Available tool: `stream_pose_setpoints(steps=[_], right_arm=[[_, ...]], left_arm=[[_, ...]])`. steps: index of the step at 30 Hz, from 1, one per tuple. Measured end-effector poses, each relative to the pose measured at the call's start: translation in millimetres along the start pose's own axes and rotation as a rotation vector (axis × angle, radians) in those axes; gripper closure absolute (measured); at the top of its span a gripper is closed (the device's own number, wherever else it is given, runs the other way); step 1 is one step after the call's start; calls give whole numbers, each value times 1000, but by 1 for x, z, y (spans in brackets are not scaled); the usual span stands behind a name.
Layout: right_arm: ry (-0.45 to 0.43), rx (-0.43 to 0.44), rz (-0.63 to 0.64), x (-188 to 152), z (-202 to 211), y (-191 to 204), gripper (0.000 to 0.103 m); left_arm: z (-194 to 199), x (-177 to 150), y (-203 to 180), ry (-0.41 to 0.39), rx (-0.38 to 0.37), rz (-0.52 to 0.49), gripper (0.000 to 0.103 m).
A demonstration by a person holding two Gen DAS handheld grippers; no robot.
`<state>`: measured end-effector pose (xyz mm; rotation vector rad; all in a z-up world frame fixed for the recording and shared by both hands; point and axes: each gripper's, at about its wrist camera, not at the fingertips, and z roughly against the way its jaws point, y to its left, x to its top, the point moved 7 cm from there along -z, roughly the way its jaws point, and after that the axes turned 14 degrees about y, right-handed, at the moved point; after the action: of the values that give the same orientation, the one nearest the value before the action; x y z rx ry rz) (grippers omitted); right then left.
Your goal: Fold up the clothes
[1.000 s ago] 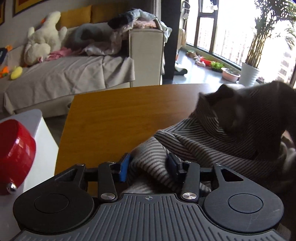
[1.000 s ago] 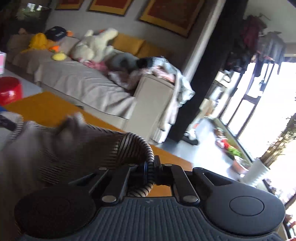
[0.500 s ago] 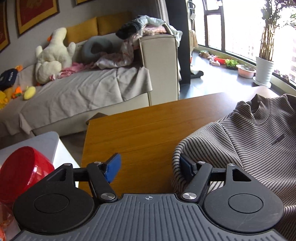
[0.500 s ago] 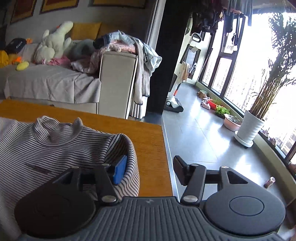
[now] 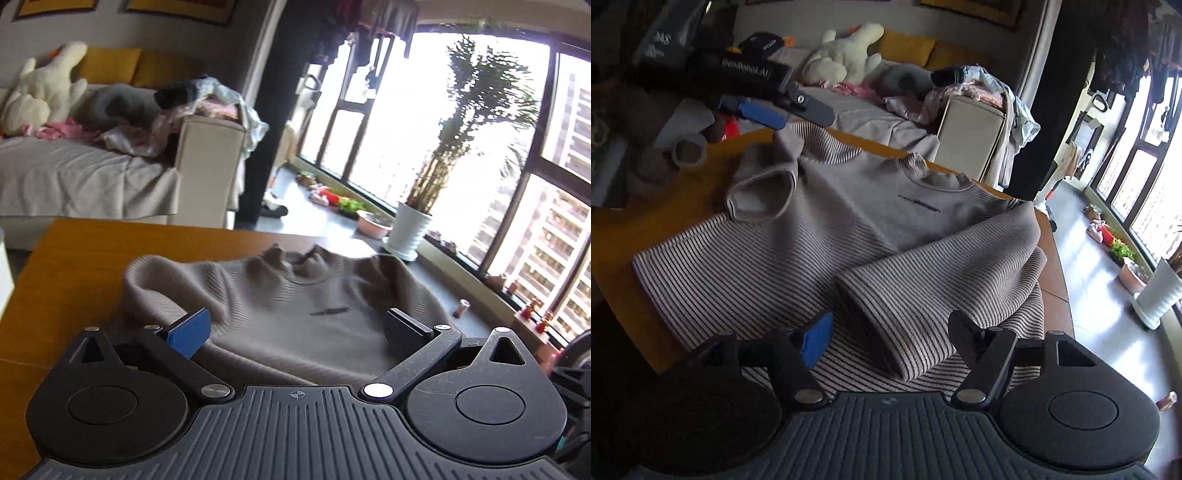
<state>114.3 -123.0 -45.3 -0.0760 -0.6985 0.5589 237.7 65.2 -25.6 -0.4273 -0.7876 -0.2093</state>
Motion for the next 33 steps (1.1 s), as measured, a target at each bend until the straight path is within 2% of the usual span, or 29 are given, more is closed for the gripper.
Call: stream_pose_setpoints(steps=[1, 2, 3, 4, 5, 10, 11, 13, 15, 17, 20, 25, 29, 31, 32, 33], right_arm=[[10, -25, 23, -2, -9, 5, 36], [14, -5, 5, 3, -12, -1, 43], [18, 13, -13, 8, -15, -7, 77], [17, -1, -36, 16, -12, -21, 93], [13, -15, -61, 24, -10, -35, 93], [-207, -217, -362, 82, 59, -176, 94], [-267, -234, -438, 96, 76, -202, 94], [-345, -228, -507, 121, 97, -232, 94], [-376, -209, -494, 148, 103, -235, 94], [-370, -138, -468, 175, 90, -225, 94], [-327, -13, -420, 210, 55, -191, 94], [-267, 108, -332, 247, 0, -125, 94], [-190, 131, -291, 257, -38, -87, 94], [-174, 96, -277, 258, -48, -77, 92], [-171, 91, -271, 257, -51, -73, 90], [-169, 101, -272, 257, -51, -70, 81]], left_arm=[[-5, -7, -6, 14, -7, -15, 0], [-10, -13, -9, 25, 1, -29, 0], [-13, -19, -11, 35, 15, -43, 0], [-12, -24, -9, 39, 30, -53, 0], [-11, -27, -7, 38, 36, -59, 0], [10, -31, 29, -25, 55, 15, 0], [12, -32, 38, -40, 56, 43, 0], [12, -35, 53, -62, 56, 99, 0], [11, -38, 66, -80, 39, 148, 0], [15, -37, 73, -95, -9, 185, 0], [20, -37, 78, -118, -24, 208, 0], [21, -36, 78, -122, -20, 209, 0], [22, -38, 76, -121, -25, 211, 0], [21, -39, 79, -119, -31, 224, 0], [22, -39, 80, -120, -31, 230, 0], [22, -39, 81, -121, -32, 237, 0]])
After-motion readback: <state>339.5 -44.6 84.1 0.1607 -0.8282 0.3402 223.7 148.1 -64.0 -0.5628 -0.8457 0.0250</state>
